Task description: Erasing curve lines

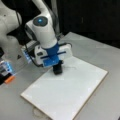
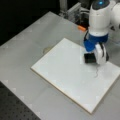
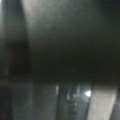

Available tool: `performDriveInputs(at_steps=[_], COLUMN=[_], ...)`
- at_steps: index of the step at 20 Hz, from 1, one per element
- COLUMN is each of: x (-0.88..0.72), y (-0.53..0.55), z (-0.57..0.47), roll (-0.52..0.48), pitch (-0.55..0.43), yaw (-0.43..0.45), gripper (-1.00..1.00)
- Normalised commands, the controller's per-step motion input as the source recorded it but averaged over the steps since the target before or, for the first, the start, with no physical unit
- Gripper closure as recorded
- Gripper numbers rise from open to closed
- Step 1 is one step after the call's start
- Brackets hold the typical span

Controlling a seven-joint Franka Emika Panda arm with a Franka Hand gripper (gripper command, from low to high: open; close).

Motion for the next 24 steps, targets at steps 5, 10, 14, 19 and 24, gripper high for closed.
performDriveInputs(at_steps=[5,10,14,19,24], x=[-0.33,-0.33,-0.32,-0.31,-0.26], y=[0.10,0.02,0.01,0.05,0.14], z=[-0.30,-0.36,-0.38,-0.45,-0.49], roll=[0.126,0.122,0.101,0.074,0.081], pitch=[-0.263,-0.295,-0.307,-0.287,-0.269], yaw=[-0.077,-0.056,-0.069,-0.086,-0.101], gripper=[1.00,1.00,1.00,1.00,1.00])
